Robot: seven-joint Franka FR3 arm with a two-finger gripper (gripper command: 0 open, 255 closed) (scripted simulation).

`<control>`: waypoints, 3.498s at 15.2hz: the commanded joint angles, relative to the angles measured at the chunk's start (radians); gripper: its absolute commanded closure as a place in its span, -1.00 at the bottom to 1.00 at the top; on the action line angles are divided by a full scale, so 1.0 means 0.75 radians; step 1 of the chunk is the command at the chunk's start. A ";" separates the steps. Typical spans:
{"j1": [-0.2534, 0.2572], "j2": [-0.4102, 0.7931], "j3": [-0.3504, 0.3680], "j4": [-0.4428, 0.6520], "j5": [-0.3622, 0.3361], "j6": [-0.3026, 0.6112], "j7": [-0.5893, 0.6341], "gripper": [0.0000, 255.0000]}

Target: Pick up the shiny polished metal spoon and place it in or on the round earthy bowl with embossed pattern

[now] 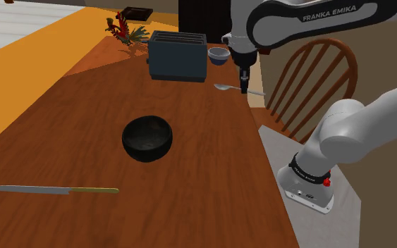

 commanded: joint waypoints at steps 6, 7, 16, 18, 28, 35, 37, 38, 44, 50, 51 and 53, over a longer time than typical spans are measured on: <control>0.000 -0.015 0.001 0.104 0.004 -0.119 -0.019 1.00; 0.012 0.010 0.025 0.128 0.021 -0.121 0.011 1.00; 0.099 0.290 0.228 0.401 0.116 -0.153 0.277 1.00; 0.115 0.363 0.269 0.477 0.123 -0.164 0.337 1.00; 0.221 0.796 0.444 0.962 0.068 -0.270 0.644 1.00; 0.377 1.179 0.507 1.452 -0.051 -0.430 0.837 1.00; 0.374 1.174 0.504 1.410 -0.049 -0.392 0.839 1.00; 0.372 1.173 0.503 1.390 -0.048 -0.373 0.840 1.00; 0.362 1.173 0.500 1.282 -0.049 -0.267 0.849 1.00; 0.357 1.185 0.496 1.190 -0.056 -0.165 0.860 1.00; 0.356 1.187 0.496 1.180 -0.058 -0.153 0.861 1.00; 0.356 1.187 0.496 1.180 -0.058 -0.153 0.861 1.00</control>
